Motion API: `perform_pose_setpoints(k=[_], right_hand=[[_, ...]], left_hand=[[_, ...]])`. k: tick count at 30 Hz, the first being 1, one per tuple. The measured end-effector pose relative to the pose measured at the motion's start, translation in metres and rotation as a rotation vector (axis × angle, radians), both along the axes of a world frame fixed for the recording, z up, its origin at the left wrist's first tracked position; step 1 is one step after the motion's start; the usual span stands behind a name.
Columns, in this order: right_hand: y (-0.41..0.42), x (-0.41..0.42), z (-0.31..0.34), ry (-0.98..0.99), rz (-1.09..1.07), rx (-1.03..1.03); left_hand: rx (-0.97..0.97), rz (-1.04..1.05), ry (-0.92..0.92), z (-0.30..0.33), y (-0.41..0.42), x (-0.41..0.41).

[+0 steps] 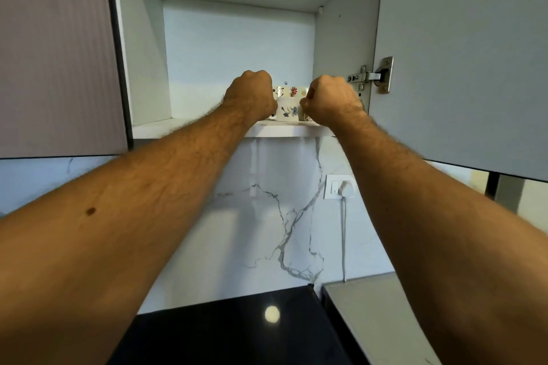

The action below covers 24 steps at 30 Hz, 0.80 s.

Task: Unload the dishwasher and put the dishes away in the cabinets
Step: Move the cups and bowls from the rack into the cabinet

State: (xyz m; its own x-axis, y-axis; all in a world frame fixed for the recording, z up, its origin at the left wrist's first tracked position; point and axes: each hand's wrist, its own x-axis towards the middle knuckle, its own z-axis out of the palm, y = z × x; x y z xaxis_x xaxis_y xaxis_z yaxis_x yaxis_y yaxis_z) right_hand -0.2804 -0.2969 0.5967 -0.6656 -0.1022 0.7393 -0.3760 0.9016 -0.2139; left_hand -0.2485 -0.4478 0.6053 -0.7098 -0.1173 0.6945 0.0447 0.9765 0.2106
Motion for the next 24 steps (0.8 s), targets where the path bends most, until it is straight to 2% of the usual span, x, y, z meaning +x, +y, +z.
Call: perform_pose_setpoints(k=[10,24], right_hand=[[0.045,0.079,-0.026,0.013,-0.043,0.025],[0.145,0.218,-0.077,-0.093,-0.039,0.047]], left_hand=[[0.019,-0.031,0.042,-0.021,0.032,0.080],[0.080,-0.004,-0.032,-0.084,0.163,0.222]])
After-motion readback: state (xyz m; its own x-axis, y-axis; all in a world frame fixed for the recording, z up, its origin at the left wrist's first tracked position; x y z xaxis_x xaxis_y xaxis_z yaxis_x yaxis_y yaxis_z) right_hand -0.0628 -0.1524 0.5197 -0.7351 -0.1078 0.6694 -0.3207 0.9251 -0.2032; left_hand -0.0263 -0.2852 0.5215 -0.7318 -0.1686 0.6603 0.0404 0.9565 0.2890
